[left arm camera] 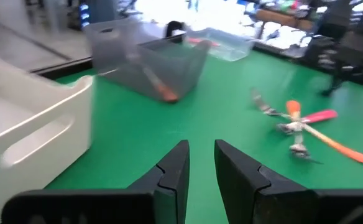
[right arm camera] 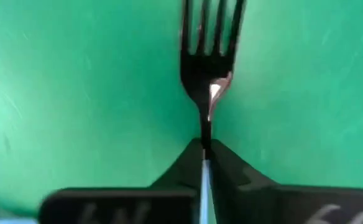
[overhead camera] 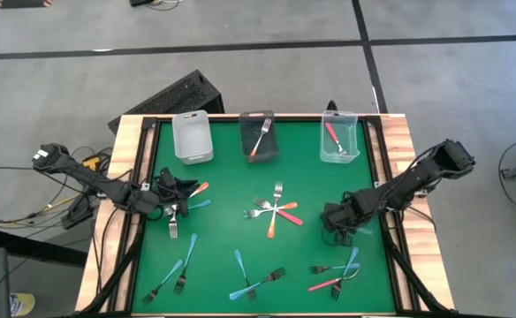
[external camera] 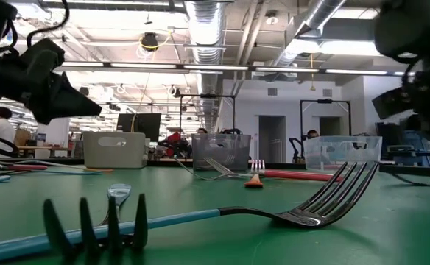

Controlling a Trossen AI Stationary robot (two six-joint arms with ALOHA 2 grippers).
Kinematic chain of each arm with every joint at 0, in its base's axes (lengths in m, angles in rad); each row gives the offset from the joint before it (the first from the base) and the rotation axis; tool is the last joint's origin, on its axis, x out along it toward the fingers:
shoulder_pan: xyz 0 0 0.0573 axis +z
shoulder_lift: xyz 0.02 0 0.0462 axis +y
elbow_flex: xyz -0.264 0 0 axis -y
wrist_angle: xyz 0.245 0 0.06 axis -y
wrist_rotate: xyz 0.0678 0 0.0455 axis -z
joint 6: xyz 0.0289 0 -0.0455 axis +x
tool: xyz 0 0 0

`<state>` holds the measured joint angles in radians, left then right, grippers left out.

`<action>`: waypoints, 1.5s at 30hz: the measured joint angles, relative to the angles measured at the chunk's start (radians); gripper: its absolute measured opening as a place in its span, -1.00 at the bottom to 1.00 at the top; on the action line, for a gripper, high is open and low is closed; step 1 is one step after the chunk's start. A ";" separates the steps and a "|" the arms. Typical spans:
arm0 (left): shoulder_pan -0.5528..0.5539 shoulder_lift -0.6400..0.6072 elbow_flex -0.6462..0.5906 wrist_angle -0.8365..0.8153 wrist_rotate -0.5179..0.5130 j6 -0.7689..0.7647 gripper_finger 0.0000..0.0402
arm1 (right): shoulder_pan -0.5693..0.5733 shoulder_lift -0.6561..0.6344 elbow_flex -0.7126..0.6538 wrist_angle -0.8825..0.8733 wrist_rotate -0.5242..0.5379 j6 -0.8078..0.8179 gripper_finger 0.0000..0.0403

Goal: Sort silverware by color (type)
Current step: Put the blue fork into the white bin

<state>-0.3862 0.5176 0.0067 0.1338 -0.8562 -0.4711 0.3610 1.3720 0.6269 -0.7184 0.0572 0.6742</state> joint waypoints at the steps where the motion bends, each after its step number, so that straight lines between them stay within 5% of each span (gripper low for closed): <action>1: 0.000 0.003 0.000 0.036 0.016 0.029 -0.66 | -0.015 0.001 0.016 0.041 0.048 -0.004 -0.92; 6: 0.005 0.040 0.000 0.296 0.084 0.207 -0.49 | -0.089 -0.011 0.104 0.194 0.278 -0.091 -0.86; 11: 0.049 0.152 0.008 0.489 0.145 0.285 -0.18 | -0.189 -0.009 0.140 0.675 0.517 -0.320 -0.89; 15: 0.105 0.287 0.047 0.607 0.165 0.294 0.03 | -0.271 0.039 0.143 1.048 0.528 -0.462 -0.89; 19: 0.158 0.439 0.099 0.794 0.236 0.374 0.11 | -0.313 0.109 0.168 1.206 0.478 -0.543 -0.88; 22: 0.196 0.544 0.175 0.890 0.314 0.456 0.11 | -0.335 0.171 0.203 1.179 0.414 -0.552 -0.89; 29: 0.256 0.731 0.363 0.828 0.369 0.521 0.12 | -0.320 0.316 0.344 1.186 0.360 -0.607 -0.89; 38: 0.261 0.783 0.420 0.819 0.339 0.475 0.10 | -0.289 0.348 0.407 1.185 0.318 -0.628 -0.83; 41: 0.264 0.775 0.432 0.822 0.348 0.487 -0.05 | -0.288 0.349 0.405 1.164 0.312 -0.632 -0.83; 45: 0.277 0.762 0.440 0.817 0.358 0.522 -0.51 | -0.286 0.349 0.405 1.165 0.284 -0.632 -0.80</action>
<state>-0.1090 1.2795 0.4464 0.9505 -0.4981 0.0514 0.0753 1.7210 1.0321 0.4464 0.3416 0.0425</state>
